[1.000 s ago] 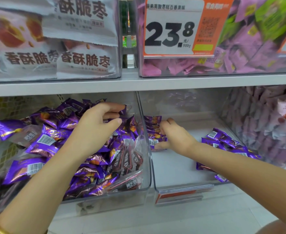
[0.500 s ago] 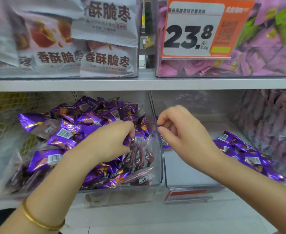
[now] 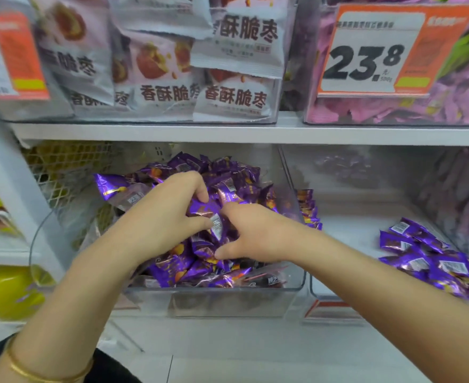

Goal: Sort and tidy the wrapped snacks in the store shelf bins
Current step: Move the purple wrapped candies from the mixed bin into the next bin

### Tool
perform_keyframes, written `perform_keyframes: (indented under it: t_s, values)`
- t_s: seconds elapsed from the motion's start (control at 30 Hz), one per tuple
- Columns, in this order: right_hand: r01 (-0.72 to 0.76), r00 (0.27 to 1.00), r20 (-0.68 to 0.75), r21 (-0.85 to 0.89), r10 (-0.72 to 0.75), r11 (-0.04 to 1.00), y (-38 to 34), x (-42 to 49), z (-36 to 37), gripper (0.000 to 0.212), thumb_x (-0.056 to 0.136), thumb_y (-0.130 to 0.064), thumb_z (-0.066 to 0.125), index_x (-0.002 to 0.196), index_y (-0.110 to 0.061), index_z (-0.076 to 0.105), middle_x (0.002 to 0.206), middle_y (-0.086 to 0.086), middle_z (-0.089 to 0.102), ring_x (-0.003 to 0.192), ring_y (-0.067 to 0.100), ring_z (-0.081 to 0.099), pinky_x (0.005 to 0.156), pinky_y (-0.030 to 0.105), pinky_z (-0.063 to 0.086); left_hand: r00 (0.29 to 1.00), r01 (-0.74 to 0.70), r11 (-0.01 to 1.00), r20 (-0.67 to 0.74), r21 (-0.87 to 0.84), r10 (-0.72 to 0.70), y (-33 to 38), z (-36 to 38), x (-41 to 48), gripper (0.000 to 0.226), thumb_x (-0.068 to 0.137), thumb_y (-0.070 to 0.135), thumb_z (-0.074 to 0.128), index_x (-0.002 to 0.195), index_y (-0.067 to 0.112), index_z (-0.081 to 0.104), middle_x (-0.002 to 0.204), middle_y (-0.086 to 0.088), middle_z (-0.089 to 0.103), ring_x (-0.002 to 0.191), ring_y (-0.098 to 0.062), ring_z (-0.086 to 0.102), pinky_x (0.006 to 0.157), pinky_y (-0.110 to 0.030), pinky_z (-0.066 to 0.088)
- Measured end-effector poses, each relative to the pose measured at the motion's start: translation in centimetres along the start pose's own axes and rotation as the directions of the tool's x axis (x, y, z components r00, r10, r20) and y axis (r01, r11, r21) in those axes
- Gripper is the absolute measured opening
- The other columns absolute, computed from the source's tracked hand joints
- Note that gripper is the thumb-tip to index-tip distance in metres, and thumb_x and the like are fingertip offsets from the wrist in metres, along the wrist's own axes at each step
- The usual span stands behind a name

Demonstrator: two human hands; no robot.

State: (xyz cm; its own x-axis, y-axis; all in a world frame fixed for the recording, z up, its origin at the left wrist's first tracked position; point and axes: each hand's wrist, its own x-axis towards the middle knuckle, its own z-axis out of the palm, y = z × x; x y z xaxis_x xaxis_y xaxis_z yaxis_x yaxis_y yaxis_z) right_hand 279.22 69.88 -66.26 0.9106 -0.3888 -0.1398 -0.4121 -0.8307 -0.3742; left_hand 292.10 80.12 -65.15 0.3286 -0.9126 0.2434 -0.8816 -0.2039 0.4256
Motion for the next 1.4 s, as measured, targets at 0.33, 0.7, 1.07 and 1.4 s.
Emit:
perform_keyframes:
  t_s: [0.33, 0.7, 1.07, 1.4]
  values:
    - [-0.007, 0.993, -0.119, 0.085, 0.018, 0.996, -1.0, 0.4, 1.8, 0.056, 0.076, -0.036, 0.073, 0.113, -0.010, 0.038, 0.073, -0.004, 0.046, 0.078, 0.023, 0.052, 0.062, 0.034, 0.040, 0.923, 0.042, 0.999, 0.382, -0.003, -0.038, -0.9, -0.6, -1.5, 0.080, 0.067, 0.032, 0.080, 0.130, 0.035, 0.031, 0.118, 0.016, 0.038, 0.098, 0.001, 0.048, 0.080, -0.017, 0.044]
    - [0.168, 0.970, -0.234, 0.461, -0.063, 0.871, -0.2, -1.0, 2.0, 0.074, 0.080, -0.028, 0.071, 0.137, -0.027, 0.024, 0.129, -0.015, 0.040, 0.117, 0.004, 0.043, 0.084, 0.006, 0.035, 0.987, 0.019, 0.990, 0.160, -0.137, 0.003, -0.4, -0.2, -0.7, 0.047, 0.082, 0.023, 0.069, 0.124, 0.033, 0.049, 0.103, 0.016, 0.041, 0.087, 0.001, 0.050, 0.074, -0.014, 0.043]
    - [0.142, 0.924, -0.371, 0.554, 0.091, 0.820, 1.4, -3.1, -1.7, 0.055, 0.079, -0.018, 0.071, 0.127, -0.033, 0.047, 0.111, -0.004, 0.061, 0.094, 0.003, 0.061, 0.082, 0.022, 0.050, 0.994, 0.099, 0.884, 0.011, -0.456, -0.105, 0.6, 0.2, 0.4, 0.042, 0.080, 0.034, 0.068, 0.117, 0.030, 0.048, 0.107, 0.010, 0.060, 0.081, -0.011, 0.065, 0.073, -0.036, 0.054]
    - [0.198, 0.909, -0.320, 0.896, 0.268, 0.399, 7.1, -7.5, -4.1, 0.043, 0.080, 0.012, 0.060, 0.117, -0.010, 0.056, 0.072, 0.002, 0.062, 0.049, 0.011, 0.047, 0.043, 0.020, 0.039, 0.995, -0.097, 0.954, -0.041, -0.285, 0.089, 4.4, 3.2, 2.0, 0.018, 0.086, 0.019, 0.062, 0.102, 0.027, 0.063, 0.092, 0.013, 0.054, 0.077, 0.008, 0.054, 0.070, -0.009, 0.036]
